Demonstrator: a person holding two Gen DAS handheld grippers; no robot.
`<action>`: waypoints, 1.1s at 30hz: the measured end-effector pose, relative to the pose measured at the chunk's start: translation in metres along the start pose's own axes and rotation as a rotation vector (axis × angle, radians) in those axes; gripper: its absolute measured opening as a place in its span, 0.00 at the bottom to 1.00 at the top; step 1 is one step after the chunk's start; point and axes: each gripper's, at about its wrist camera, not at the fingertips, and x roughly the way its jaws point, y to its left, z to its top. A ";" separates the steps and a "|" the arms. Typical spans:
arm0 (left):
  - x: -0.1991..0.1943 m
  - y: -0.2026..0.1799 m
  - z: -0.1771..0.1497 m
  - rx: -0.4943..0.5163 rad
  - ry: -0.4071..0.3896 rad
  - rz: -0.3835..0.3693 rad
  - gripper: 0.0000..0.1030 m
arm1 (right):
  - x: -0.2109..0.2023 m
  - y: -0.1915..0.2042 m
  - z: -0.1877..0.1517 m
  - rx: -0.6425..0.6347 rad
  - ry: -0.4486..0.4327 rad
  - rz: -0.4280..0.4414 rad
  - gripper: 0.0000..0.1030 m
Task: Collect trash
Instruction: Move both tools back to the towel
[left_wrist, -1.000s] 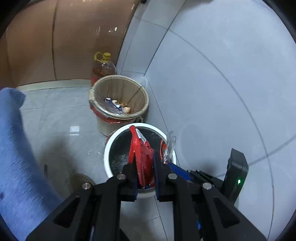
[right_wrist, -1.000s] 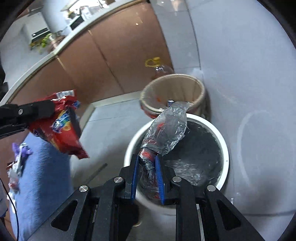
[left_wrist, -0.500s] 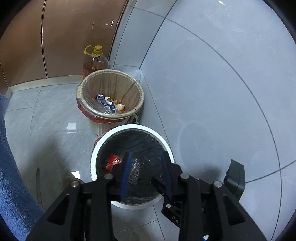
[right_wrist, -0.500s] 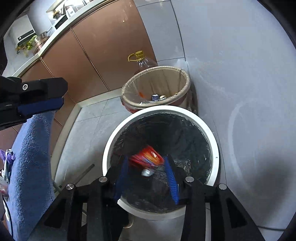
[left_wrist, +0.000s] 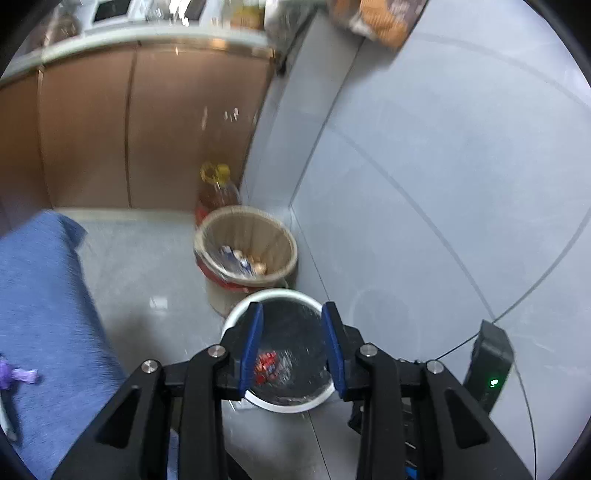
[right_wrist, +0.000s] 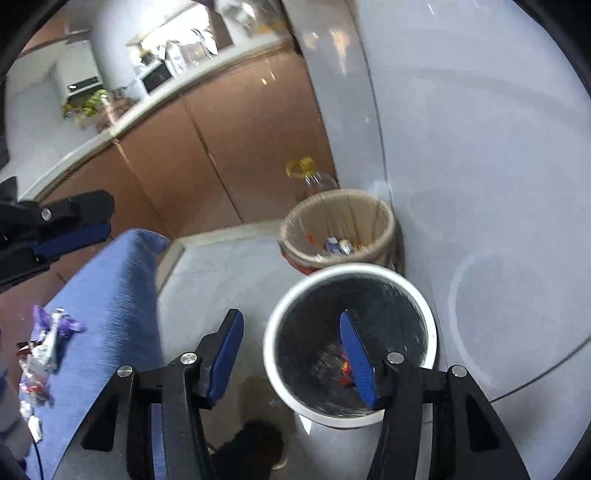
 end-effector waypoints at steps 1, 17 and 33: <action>-0.012 0.000 -0.001 0.002 -0.027 0.005 0.30 | -0.009 0.008 0.002 -0.012 -0.017 0.007 0.52; -0.205 0.035 -0.046 0.020 -0.240 0.130 0.44 | -0.122 0.148 0.017 -0.252 -0.209 0.213 0.57; -0.311 0.157 -0.111 -0.143 -0.284 0.319 0.44 | -0.136 0.235 -0.006 -0.412 -0.173 0.399 0.57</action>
